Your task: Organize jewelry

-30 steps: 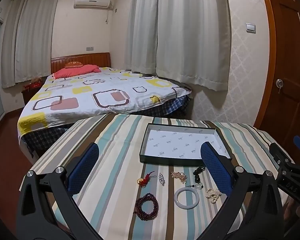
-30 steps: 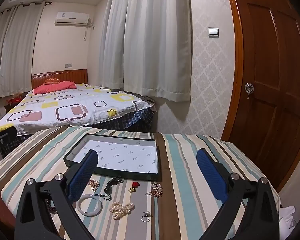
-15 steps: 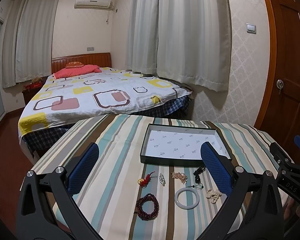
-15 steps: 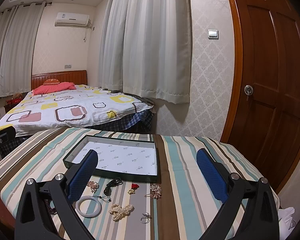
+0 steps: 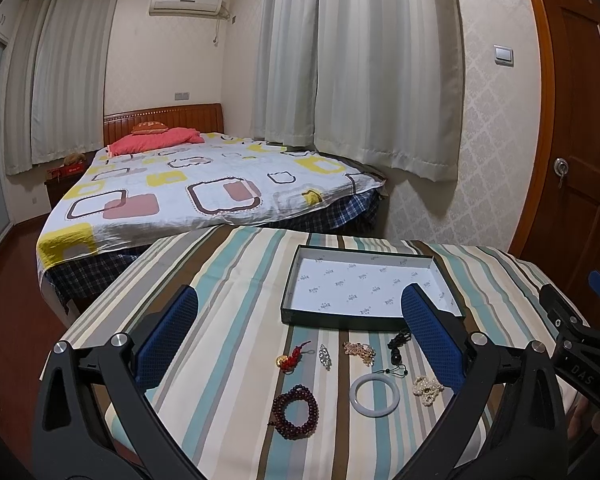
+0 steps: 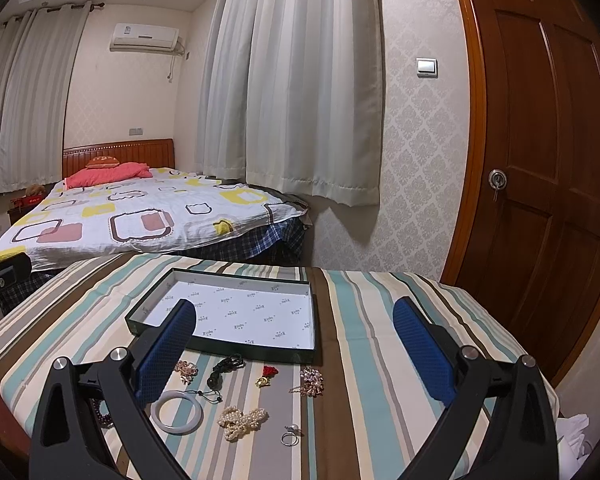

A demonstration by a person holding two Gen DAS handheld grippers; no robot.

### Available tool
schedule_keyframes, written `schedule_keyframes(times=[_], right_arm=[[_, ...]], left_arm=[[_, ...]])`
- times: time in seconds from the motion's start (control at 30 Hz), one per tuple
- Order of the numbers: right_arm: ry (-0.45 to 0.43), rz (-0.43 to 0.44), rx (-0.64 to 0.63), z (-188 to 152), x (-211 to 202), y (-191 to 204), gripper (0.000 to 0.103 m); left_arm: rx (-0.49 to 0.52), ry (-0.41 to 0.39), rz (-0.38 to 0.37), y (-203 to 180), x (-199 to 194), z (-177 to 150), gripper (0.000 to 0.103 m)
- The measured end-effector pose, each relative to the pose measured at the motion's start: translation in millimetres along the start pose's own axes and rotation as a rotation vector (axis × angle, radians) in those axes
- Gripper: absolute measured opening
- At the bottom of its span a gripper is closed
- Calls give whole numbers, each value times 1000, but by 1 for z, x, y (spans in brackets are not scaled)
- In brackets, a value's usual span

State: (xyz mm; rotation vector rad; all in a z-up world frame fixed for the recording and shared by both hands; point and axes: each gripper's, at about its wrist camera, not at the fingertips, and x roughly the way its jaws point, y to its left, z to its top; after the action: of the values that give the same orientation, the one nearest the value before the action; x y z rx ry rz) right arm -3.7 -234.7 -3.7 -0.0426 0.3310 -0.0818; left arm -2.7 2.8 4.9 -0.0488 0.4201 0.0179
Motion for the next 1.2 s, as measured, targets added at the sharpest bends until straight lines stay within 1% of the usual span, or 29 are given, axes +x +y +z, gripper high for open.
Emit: schedule_keyframes(times=[0.27, 0.33, 1.2], right_arm=[[0, 1, -2, 1, 0, 0, 96], [0, 1, -1, 0, 0, 0, 96], [-4, -2, -2, 0, 0, 0, 96]], left_arm=[[0, 0, -1, 2, -5, 3, 99], [1, 1, 0, 0, 2, -1, 99], [5, 4, -5, -4, 1, -8, 99]])
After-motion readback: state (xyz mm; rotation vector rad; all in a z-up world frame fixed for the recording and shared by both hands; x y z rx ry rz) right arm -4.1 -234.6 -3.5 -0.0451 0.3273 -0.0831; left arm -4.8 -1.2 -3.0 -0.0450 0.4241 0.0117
